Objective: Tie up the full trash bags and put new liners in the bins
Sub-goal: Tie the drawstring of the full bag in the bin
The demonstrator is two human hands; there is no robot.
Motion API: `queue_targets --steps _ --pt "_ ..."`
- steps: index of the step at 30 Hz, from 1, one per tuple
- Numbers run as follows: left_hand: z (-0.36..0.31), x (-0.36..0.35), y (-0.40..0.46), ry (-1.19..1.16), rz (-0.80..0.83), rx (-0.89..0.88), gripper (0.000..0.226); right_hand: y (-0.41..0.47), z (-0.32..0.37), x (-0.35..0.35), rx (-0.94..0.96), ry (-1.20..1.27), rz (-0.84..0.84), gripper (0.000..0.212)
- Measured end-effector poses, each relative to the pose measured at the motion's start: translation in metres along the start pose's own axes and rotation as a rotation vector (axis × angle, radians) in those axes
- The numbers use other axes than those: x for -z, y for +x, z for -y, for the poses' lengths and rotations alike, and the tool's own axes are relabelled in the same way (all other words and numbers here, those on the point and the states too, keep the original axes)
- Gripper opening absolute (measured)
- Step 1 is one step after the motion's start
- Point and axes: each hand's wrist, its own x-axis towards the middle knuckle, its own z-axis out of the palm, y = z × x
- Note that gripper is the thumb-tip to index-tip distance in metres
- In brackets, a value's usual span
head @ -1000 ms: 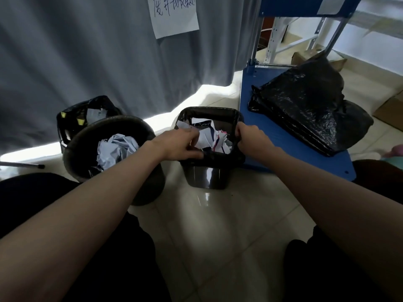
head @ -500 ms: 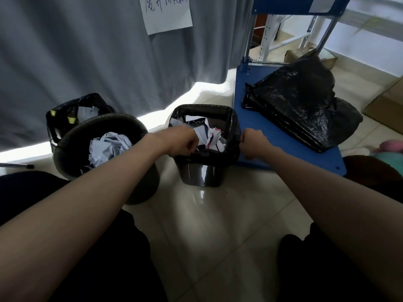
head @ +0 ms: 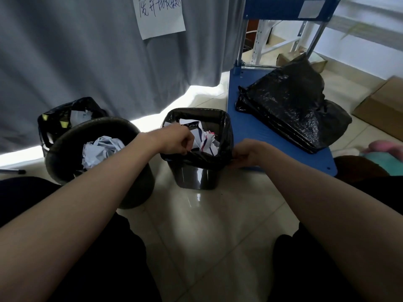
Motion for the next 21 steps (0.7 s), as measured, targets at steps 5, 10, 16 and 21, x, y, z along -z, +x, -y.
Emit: queue_targets --steps 5,10,16,21 --pt "-0.009 -0.007 -0.003 0.001 -0.034 -0.053 0.016 -0.001 0.000 0.001 -0.067 0.046 -0.020 0.025" --pt "-0.050 -0.025 0.015 0.029 -0.237 -0.231 0.038 -0.007 0.002 0.004 -0.124 0.065 -0.004 0.013" --pt "-0.058 -0.036 0.031 0.229 -0.173 -0.327 0.027 -0.008 0.003 0.003 -0.038 0.112 -0.089 0.011" --pt "-0.052 -0.047 0.037 0.215 -0.127 -0.266 0.024 -0.005 0.010 -0.005 0.237 0.033 -0.295 0.018"
